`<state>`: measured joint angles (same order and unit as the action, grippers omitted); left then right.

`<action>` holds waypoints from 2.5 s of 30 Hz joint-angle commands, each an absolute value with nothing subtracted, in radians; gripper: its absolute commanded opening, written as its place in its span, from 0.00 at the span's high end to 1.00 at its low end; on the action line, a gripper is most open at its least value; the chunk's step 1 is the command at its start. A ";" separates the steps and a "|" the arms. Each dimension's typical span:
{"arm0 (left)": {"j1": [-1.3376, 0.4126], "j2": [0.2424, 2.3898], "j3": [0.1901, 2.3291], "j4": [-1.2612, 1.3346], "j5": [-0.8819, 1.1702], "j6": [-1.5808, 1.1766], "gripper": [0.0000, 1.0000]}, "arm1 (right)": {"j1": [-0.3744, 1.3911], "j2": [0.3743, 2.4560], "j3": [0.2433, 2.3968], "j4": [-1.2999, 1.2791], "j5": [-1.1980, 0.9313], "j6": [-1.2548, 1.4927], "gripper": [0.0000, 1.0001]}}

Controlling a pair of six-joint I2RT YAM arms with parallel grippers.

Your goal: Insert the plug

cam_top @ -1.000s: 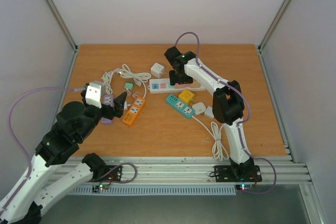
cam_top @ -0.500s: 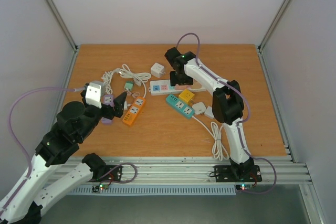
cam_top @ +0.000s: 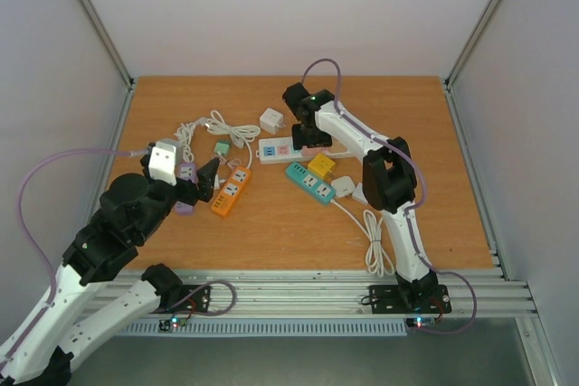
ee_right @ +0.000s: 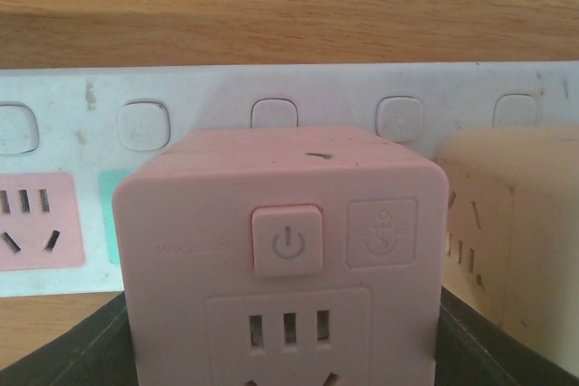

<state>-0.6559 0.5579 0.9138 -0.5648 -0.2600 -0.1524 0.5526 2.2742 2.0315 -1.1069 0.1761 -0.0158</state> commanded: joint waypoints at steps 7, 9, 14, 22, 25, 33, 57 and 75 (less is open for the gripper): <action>-0.653 0.573 0.902 -0.517 -0.276 -0.149 0.01 | 0.534 2.408 2.070 -1.196 0.188 -0.056 0.44; -0.653 0.579 0.904 -0.519 -0.272 -0.148 0.01 | 0.533 2.387 2.092 -1.203 0.197 -0.063 0.40; -0.653 0.604 0.916 -0.533 -0.269 -0.146 0.01 | 0.534 2.304 2.149 -1.208 0.187 -0.089 0.22; -0.653 0.627 0.920 -0.536 -0.261 -0.143 0.01 | 0.541 2.056 2.000 -1.098 0.097 -0.134 0.08; -0.653 0.641 0.924 -0.541 -0.254 -0.143 0.01 | 0.541 1.949 1.837 -1.013 0.088 -0.159 0.09; -0.652 0.641 0.880 -0.487 -0.285 -0.144 0.01 | 0.540 1.819 1.501 -0.872 0.086 -0.267 0.18; -0.653 0.705 0.873 -0.462 -0.252 -0.127 0.01 | 0.509 1.997 1.504 -0.740 0.087 -0.380 0.08; -0.653 0.705 0.894 -0.481 -0.150 -0.209 0.01 | 0.512 1.746 1.370 -0.669 0.023 -0.290 0.42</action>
